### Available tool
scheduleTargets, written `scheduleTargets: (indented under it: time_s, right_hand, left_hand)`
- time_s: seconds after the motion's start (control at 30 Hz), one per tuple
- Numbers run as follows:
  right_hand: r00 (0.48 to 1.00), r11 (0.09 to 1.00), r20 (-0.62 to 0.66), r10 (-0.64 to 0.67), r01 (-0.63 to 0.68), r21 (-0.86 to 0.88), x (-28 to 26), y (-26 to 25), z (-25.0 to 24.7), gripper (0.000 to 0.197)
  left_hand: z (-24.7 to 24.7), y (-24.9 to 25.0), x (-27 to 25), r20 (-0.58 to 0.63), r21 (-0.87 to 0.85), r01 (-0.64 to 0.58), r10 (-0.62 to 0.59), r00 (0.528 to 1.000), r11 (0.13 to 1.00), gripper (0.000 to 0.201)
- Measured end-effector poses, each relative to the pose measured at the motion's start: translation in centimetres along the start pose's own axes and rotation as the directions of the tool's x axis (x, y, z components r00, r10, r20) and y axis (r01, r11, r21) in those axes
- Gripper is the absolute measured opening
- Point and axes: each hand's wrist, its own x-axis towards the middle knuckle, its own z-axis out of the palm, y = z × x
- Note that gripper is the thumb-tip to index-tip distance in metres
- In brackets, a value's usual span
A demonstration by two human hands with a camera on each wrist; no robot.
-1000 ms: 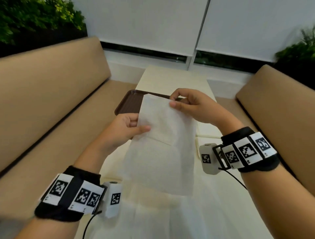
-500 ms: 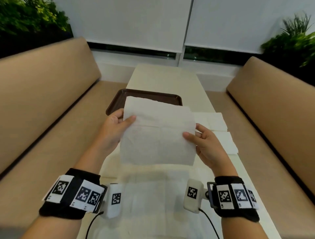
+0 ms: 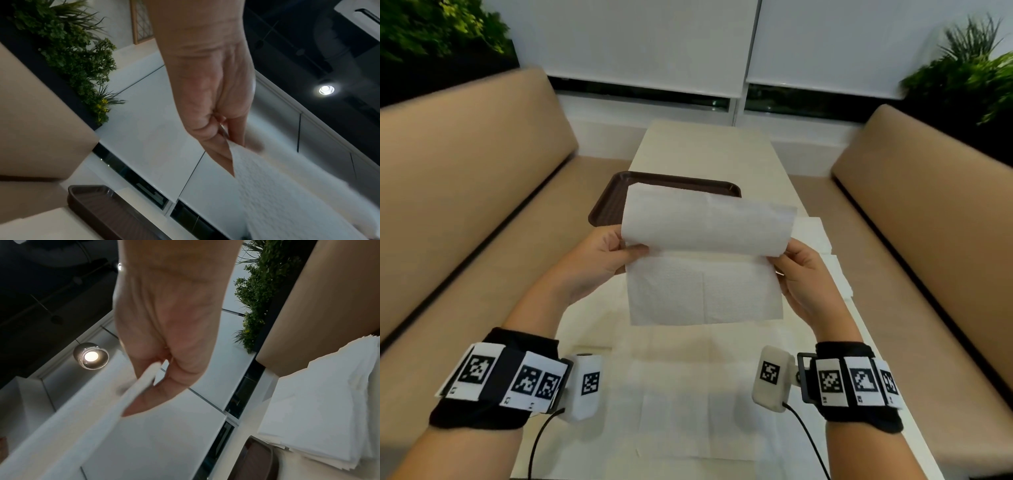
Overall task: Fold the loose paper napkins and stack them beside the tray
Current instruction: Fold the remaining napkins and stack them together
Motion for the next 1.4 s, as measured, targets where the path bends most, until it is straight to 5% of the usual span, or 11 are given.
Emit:
scheduleTargets:
  time_s: [0.17,0.33,0.43,0.53,0.63,0.77,0.9,1.0,1.23,1.4]
  right_hand:
    - [1.000,0.997,0.009,-0.006,0.007,-0.073,-0.1,0.1,-0.4,0.033]
    - [0.998,0.998,-0.003,0.058,-0.058,0.028,-0.1,0.2,-1.2,0.039]
    - [0.996,0.992,-0.016,-0.082,0.080,-0.095,0.2,0.0,-2.0,0.034]
    - [0.945,0.890,0.233,-0.230,0.301,-0.343,0.1,-1.8,-0.2,0.026]
    - [0.879,0.750,0.436,-0.194,0.420,-0.511,0.4,-3.2,2.7,0.024]
    - [0.925,0.789,0.344,-0.160,0.329,-0.519,1.1,-3.4,1.8,0.035]
    - [0.966,0.800,0.252,-0.060,0.197,-0.566,1.4,-2.4,-2.5,0.032]
    - [0.975,0.817,0.205,0.084,0.051,-0.574,1.6,-0.5,-6.5,0.005]
    - [0.985,0.917,-0.148,0.091,-0.141,-0.373,5.6,3.1,-13.5,0.013]
    - [0.933,0.762,-0.323,0.159,-0.324,-0.560,10.2,3.8,-16.2,0.031]
  left_hand:
    - [-0.2,0.3,-0.8,0.124,0.089,-0.004,-0.007,0.992,0.996,0.026]
    - [-0.9,0.7,-1.5,0.141,0.126,0.019,-0.037,0.989,0.992,0.034]
    - [-0.9,1.5,-1.5,0.203,0.120,-0.015,-0.010,0.979,0.993,0.046]
    - [0.7,2.8,-0.6,0.238,0.401,-0.123,0.026,0.971,0.908,0.031]
    - [3.0,4.3,0.7,0.312,0.547,-0.244,0.075,0.947,0.801,0.027]
    - [3.5,5.1,2.4,0.319,0.637,-0.248,0.044,0.947,0.730,0.034]
    - [3.5,4.7,3.7,0.264,0.611,-0.164,-0.003,0.965,0.775,0.034]
    - [4.1,2.8,5.0,0.164,0.493,-0.077,-0.006,0.986,0.867,0.031]
    - [10.5,-3.7,12.7,-0.057,0.137,0.148,-0.142,0.988,0.979,0.028]
    - [16.0,-7.8,17.5,-0.075,0.076,0.238,-0.232,0.970,0.968,0.031]
